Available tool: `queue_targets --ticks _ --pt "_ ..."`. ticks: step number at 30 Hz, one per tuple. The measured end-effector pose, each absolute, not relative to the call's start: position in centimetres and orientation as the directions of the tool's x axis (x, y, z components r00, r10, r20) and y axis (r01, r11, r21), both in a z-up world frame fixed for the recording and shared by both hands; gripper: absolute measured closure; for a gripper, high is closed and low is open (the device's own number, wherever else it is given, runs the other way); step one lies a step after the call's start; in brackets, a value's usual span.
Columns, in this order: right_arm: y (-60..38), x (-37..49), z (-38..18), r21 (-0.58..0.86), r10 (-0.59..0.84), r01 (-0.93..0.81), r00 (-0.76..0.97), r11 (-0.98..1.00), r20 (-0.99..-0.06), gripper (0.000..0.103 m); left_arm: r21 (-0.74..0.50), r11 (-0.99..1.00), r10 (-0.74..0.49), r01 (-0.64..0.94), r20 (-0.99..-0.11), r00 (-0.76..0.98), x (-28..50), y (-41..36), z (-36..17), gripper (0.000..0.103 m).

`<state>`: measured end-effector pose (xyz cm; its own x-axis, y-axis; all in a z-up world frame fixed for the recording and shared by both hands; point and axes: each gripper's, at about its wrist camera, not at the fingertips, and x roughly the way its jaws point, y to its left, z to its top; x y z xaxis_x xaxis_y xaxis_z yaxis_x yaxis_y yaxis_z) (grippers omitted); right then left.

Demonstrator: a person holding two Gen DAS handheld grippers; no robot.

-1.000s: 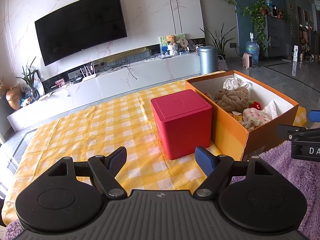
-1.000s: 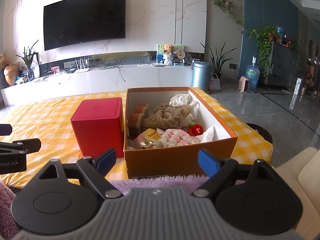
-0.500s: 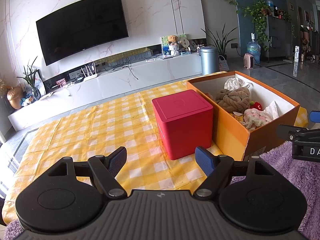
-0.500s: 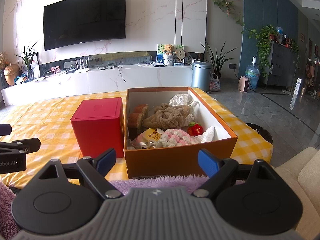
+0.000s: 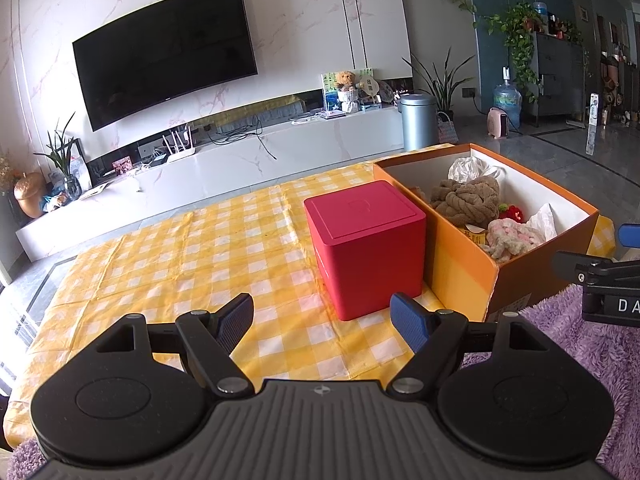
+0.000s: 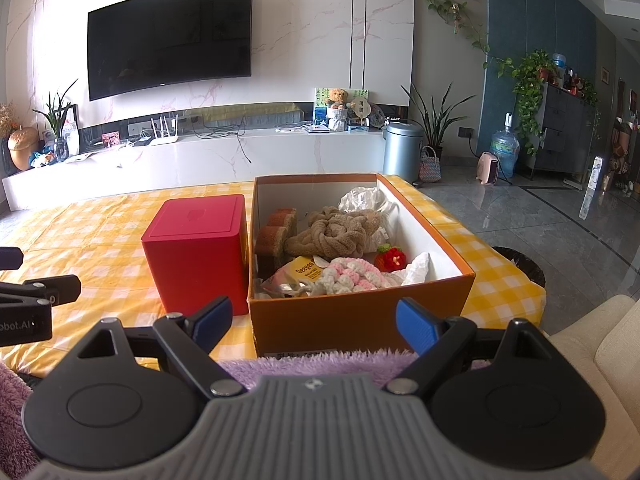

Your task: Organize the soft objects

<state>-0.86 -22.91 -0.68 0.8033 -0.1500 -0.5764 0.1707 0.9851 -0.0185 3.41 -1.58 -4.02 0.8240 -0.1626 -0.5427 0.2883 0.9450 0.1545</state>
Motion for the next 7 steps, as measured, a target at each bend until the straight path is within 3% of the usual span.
queue_targets --ticks 7 --pt "-22.9 -0.87 -0.7 -0.019 -0.151 0.171 0.803 0.985 -0.577 0.015 0.152 0.946 -0.163 0.286 -0.54 0.826 3.37 -1.49 -3.82 0.012"
